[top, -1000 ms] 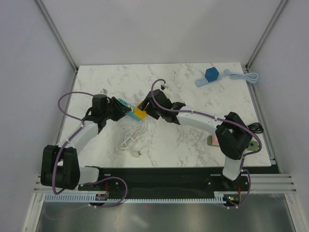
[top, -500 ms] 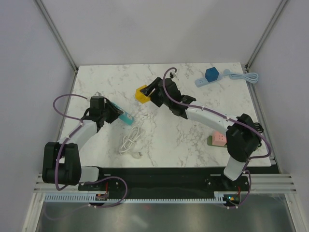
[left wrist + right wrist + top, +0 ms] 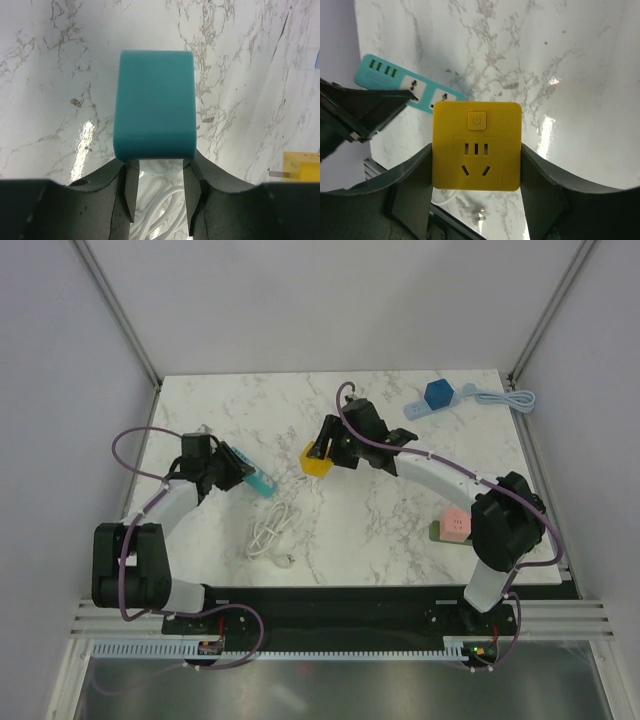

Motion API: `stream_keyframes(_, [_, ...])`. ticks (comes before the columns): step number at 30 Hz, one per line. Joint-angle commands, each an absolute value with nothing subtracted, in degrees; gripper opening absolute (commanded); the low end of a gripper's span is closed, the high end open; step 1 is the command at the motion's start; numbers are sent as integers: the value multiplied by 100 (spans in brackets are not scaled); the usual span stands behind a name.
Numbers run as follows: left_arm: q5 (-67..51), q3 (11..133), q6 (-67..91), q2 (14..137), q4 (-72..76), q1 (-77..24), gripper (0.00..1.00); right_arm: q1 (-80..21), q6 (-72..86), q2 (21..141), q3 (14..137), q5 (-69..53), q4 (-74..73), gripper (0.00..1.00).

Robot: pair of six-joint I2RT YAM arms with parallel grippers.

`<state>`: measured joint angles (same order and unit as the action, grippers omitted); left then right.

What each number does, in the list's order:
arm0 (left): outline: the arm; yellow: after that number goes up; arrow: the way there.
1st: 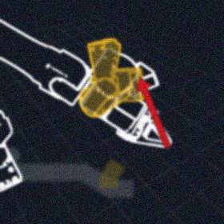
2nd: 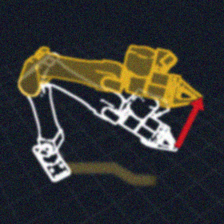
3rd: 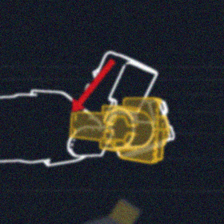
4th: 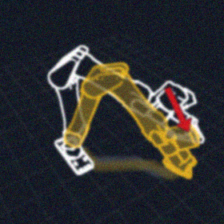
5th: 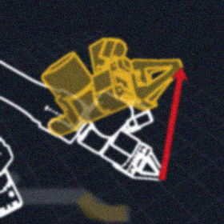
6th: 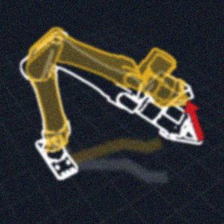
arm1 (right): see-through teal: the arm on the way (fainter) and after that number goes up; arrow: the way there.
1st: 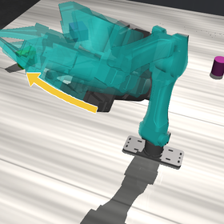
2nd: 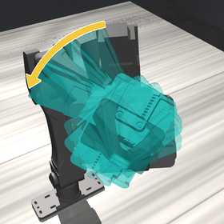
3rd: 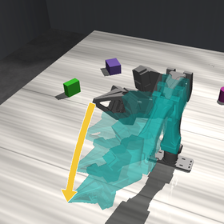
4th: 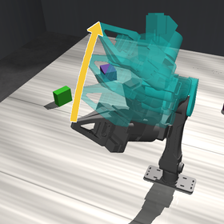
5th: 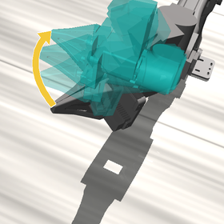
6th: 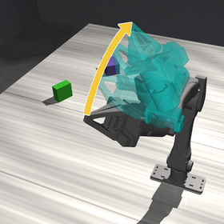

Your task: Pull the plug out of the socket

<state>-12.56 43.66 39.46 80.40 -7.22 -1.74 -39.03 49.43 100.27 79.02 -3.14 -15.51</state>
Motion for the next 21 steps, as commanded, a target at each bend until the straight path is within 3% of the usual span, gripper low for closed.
stream_keyframes(1, [-1730,4421,3366,8139,-757,-27,2,-3806,3983,10046,7875,-1449,-2100,0])
stream_keyframes(8, [-2425,3947,3445,8077,158,157,2,-3709,3507,10239,7269,-2372,-2188,0])
stream_keyframes(17, [-2839,3613,3665,8279,756,246,2,-3656,3278,10415,7154,-2523,-2180,4])
stream_keyframes(21, [-2804,3595,3621,8420,729,255,2,-3621,3261,10590,7128,-2478,-2101,14])
